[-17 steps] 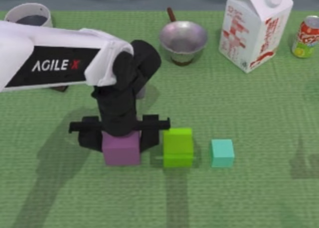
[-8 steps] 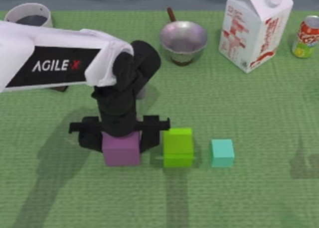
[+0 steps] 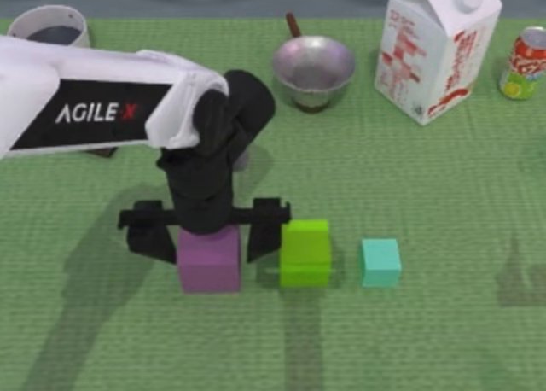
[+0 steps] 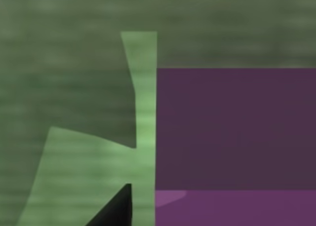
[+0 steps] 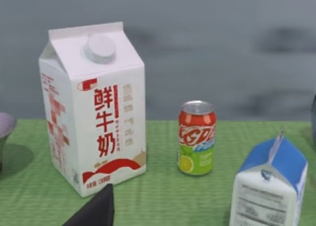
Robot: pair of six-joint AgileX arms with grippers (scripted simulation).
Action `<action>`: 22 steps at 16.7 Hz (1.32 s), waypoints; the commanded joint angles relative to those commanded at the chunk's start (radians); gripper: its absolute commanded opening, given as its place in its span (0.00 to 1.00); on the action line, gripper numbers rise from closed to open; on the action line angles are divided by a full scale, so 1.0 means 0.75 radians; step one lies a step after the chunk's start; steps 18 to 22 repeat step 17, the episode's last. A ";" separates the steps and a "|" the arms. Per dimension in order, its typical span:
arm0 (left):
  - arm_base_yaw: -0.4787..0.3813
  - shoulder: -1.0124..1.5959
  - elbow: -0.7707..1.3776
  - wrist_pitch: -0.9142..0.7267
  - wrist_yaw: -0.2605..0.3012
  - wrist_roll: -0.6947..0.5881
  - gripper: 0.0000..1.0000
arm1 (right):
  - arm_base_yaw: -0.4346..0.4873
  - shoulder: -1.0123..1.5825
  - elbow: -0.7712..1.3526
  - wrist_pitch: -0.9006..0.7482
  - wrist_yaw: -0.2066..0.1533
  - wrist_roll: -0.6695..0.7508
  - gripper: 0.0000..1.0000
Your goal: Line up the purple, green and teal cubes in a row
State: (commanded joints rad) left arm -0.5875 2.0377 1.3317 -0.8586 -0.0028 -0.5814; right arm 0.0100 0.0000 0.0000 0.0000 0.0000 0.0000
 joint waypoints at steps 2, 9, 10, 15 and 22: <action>0.000 0.000 0.000 0.000 0.000 0.000 1.00 | 0.000 0.000 0.000 0.000 0.000 0.000 1.00; -0.001 -0.006 0.018 -0.023 -0.001 0.000 1.00 | 0.000 0.000 0.000 0.000 0.000 0.000 1.00; -0.001 -0.015 0.040 -0.056 -0.001 0.001 1.00 | 0.000 0.000 0.000 0.000 0.000 0.000 1.00; 0.018 -0.102 0.193 -0.302 -0.002 -0.005 1.00 | 0.000 0.000 0.000 0.000 0.000 0.000 1.00; 0.023 -0.121 0.217 -0.337 -0.001 -0.005 1.00 | 0.000 0.000 0.000 0.000 0.000 0.000 1.00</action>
